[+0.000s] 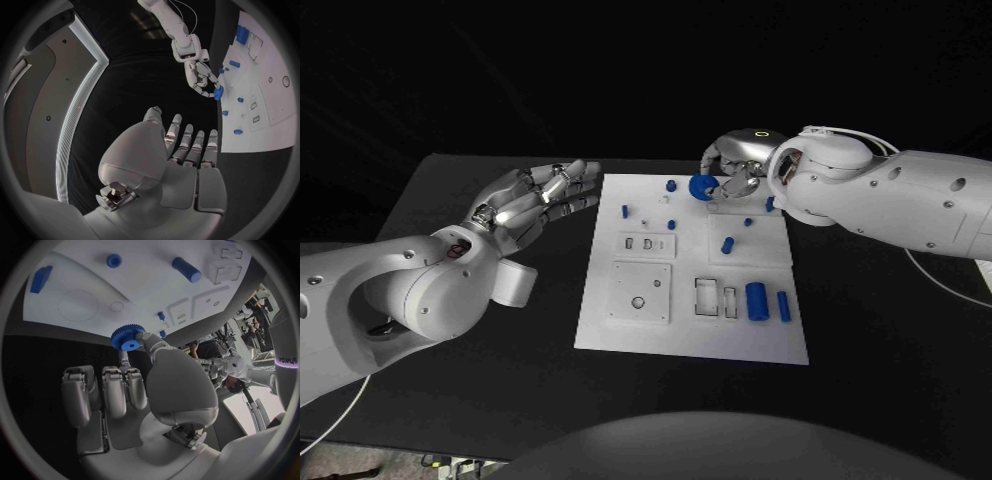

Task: Assemble the parts on the task board

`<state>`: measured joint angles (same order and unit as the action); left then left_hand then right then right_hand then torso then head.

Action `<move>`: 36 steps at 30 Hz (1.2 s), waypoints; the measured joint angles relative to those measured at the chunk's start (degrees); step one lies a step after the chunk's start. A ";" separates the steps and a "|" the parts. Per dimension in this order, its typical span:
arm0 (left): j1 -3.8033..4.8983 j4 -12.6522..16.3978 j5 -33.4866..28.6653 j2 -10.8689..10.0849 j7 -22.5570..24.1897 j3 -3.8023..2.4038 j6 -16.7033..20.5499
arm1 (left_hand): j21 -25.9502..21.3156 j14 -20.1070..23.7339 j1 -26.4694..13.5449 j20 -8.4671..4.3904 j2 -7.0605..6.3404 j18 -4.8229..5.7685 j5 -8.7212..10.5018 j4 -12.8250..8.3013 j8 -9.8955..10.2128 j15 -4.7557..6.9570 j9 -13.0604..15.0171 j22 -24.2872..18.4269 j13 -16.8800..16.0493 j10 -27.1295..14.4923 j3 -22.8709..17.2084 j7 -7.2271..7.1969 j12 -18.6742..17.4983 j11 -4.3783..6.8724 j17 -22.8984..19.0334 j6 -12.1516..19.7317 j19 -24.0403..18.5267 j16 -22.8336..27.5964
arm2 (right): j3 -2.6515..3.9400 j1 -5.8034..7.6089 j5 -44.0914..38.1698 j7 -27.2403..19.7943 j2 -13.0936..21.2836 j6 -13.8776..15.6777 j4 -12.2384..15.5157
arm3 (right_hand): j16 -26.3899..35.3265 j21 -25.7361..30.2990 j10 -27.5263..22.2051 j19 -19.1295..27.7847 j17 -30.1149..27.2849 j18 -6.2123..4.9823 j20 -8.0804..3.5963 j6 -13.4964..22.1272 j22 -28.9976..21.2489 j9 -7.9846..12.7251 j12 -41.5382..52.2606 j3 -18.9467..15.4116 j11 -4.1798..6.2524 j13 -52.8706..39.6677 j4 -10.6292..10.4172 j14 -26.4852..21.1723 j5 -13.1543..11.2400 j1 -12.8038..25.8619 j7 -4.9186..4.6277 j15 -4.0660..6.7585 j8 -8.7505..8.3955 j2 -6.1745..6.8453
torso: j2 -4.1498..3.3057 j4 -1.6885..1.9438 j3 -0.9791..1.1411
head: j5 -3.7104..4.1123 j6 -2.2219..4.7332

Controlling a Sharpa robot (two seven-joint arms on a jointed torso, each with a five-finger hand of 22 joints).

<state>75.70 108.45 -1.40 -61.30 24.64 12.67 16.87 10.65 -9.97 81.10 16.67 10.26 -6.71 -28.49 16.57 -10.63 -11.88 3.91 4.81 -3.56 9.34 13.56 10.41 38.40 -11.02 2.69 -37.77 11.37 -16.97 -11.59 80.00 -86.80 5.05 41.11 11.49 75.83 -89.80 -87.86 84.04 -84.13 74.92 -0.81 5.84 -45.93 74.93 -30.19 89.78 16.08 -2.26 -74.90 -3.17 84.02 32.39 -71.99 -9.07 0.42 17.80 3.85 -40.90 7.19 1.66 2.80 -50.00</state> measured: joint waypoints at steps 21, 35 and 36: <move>0.01 0.25 0.01 0.02 -0.77 -0.01 -0.18 | 0.00 -0.50 0.00 0.21 0.00 0.01 0.00 0.00 -0.24 -0.51 -0.01 0.04 0.01 0.21 0.00 0.00 0.00 -0.21 0.05 0.00 0.21 -0.42 | 0.11 -0.92 1.19 -0.94 -11.21 -1.78 -8.07 | 0.00 0.56 -0.01 0.00 -0.01 0.00 0.00 -0.16 -0.01 0.01 0.00 0.49 -0.01 0.00 0.14 0.00 -0.27 0.18 -0.15 0.00 0.03 0.20 | -0.05 0.06 0.03 | -0.47 0.00; 0.00 -0.45 0.02 0.70 -1.04 0.01 -0.23 | 0.00 -0.50 0.00 0.21 0.00 0.00 0.00 0.00 -0.24 -0.50 -0.01 0.04 0.02 0.21 0.00 0.00 0.00 -0.21 0.05 0.00 0.20 -0.66 | 0.11 -1.53 1.21 -0.61 -12.42 -4.81 -9.47 | 0.00 1.08 0.00 0.21 -0.01 0.00 0.21 -0.54 -0.02 0.00 0.00 0.81 -0.41 -0.04 0.46 0.00 -0.38 0.51 -0.54 0.00 -0.39 0.54 | 0.00 0.00 -0.07 | -0.32 0.00; -0.01 -0.52 0.02 0.76 -1.05 0.01 -0.24 | 0.00 -0.50 0.00 0.21 0.00 0.00 0.00 0.00 -0.24 -0.50 -0.01 0.03 0.02 0.21 0.00 0.00 0.00 -0.21 0.05 0.00 0.20 -0.66 | 0.11 -1.57 1.17 -0.55 -12.42 -4.98 -9.49 | 0.00 1.08 0.00 0.21 -0.01 0.00 0.21 -0.54 -0.02 0.00 0.00 0.89 -0.41 -0.04 0.53 0.00 -0.46 0.51 -0.54 0.00 -0.55 0.54 | 0.02 0.01 -0.07 | -0.31 0.00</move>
<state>75.69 107.93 -1.37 -60.54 23.59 12.68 16.63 10.65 -10.48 81.10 16.87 10.26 -6.71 -28.49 16.57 -10.86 -12.39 3.90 4.85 -3.54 9.55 13.56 10.41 38.40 -11.23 2.74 -37.76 11.57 -17.63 -11.49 78.43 -85.63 4.51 28.69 6.51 66.34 -89.80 -86.79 84.04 -83.91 74.91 -0.81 6.05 -46.47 74.91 -30.19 89.78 16.96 -2.67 -74.95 -2.64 84.02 31.94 -71.48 -9.61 0.42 17.25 4.39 -40.88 7.19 1.59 2.49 -50.00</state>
